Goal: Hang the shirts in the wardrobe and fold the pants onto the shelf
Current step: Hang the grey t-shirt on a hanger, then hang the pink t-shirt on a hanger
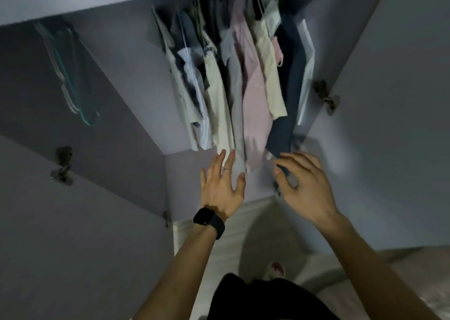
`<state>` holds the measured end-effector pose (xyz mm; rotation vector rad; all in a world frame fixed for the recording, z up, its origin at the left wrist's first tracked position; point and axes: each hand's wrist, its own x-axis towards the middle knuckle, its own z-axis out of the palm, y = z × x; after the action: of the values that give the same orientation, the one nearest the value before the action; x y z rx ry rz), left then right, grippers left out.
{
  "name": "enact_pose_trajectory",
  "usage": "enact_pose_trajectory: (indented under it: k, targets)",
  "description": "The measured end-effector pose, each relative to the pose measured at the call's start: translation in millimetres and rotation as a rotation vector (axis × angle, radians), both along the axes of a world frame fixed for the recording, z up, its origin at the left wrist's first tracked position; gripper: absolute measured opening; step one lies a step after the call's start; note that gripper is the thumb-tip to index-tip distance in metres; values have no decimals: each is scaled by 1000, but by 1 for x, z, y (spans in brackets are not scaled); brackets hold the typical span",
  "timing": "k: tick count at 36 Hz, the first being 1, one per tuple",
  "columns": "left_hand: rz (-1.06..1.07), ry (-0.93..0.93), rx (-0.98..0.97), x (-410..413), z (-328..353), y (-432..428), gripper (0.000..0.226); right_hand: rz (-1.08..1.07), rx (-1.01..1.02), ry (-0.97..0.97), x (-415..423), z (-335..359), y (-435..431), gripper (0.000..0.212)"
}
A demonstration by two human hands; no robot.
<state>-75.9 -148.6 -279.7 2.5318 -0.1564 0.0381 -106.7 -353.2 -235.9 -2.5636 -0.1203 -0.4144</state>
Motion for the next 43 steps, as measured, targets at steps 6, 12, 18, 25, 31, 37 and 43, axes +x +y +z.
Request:
enact_pose_trajectory:
  k: [6,12,18,25,31,37,43]
  targets:
    - [-163,10,6,3,-13,-29,61,-99,-34,123,-40,-35,-25,29]
    - [-468,60,2,21,-17,-61,58,-412,-4,159,-81,-36,-36,29]
    - [-887,73,59,5,-23,-94,59,-809,-14,112,-156,-29,-12,27]
    - [-1317,66,107,-73,-15,-150,58,-1214,-42,104,-272,-28,28,20]
    - [-1645,2,71,-164,-6,-190,58,-1600,77,138,-360,-32,70,22]
    - [-1906,-26,76,-263,-10,-227,58,-1860,157,139,-436,-39,92,24]
    - [-2097,-79,184,-370,-24,-258,56,-2060,388,144,-523,-51,102,26]
